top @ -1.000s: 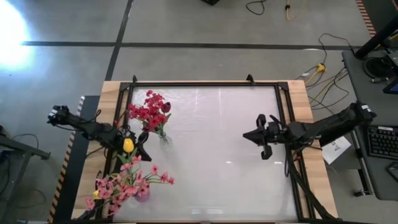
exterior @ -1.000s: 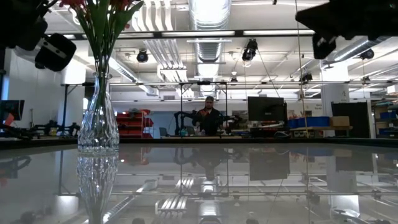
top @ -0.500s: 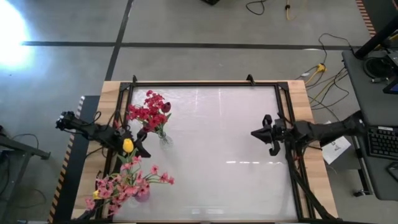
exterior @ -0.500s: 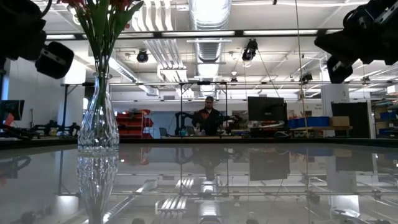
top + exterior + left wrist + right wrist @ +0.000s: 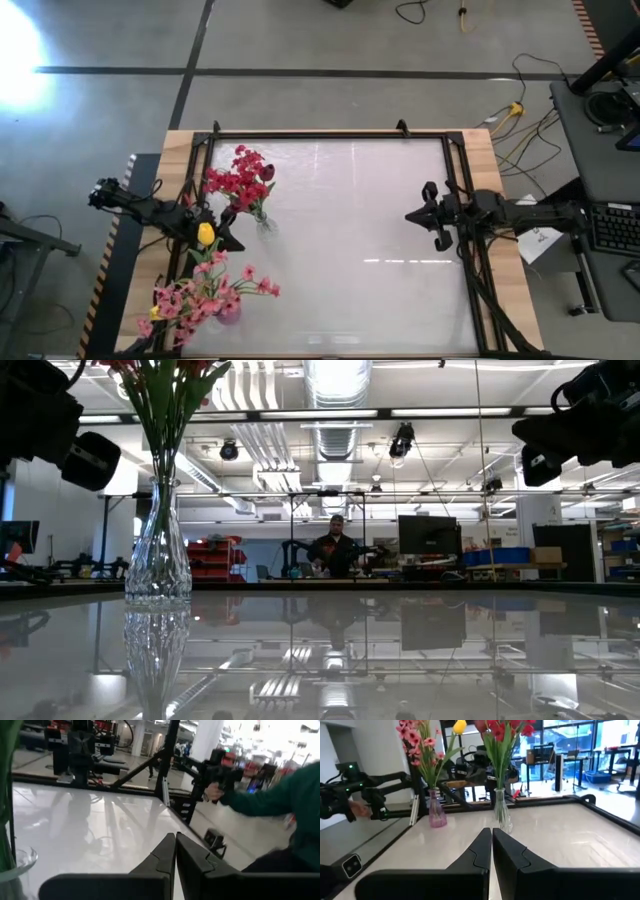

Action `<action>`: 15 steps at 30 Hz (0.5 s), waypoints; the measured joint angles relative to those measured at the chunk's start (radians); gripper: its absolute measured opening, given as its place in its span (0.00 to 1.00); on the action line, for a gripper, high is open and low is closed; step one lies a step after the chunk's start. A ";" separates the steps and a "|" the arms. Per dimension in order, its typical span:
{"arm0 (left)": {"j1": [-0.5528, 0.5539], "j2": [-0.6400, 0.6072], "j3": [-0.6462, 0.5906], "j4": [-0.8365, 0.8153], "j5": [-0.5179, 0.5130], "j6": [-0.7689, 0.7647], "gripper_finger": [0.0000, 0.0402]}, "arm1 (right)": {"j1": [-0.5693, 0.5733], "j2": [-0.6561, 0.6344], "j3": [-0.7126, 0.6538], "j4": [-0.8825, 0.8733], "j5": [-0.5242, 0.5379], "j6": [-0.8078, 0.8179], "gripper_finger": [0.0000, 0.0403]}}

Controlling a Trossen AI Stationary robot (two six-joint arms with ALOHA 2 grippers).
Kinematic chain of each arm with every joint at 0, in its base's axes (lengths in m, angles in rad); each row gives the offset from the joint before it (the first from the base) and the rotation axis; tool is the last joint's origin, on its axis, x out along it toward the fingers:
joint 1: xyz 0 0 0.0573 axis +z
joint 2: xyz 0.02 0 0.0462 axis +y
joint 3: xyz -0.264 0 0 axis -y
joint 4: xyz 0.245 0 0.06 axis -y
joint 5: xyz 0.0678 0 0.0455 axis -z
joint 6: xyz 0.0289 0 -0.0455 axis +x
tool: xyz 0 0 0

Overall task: Sort flowers into vase by color
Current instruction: Return to Home Position

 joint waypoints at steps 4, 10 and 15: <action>0.000 0.014 0.000 0.000 0.000 0.048 0.00 | 0.000 -0.006 0.000 0.008 0.002 -0.019 0.02; 0.000 0.032 0.000 0.002 0.000 0.048 0.00 | 0.000 0.004 0.000 -0.105 0.230 0.027 0.02; 0.000 0.045 0.000 0.004 -0.001 0.048 0.00 | -0.002 0.055 0.014 -0.104 0.326 -0.065 0.02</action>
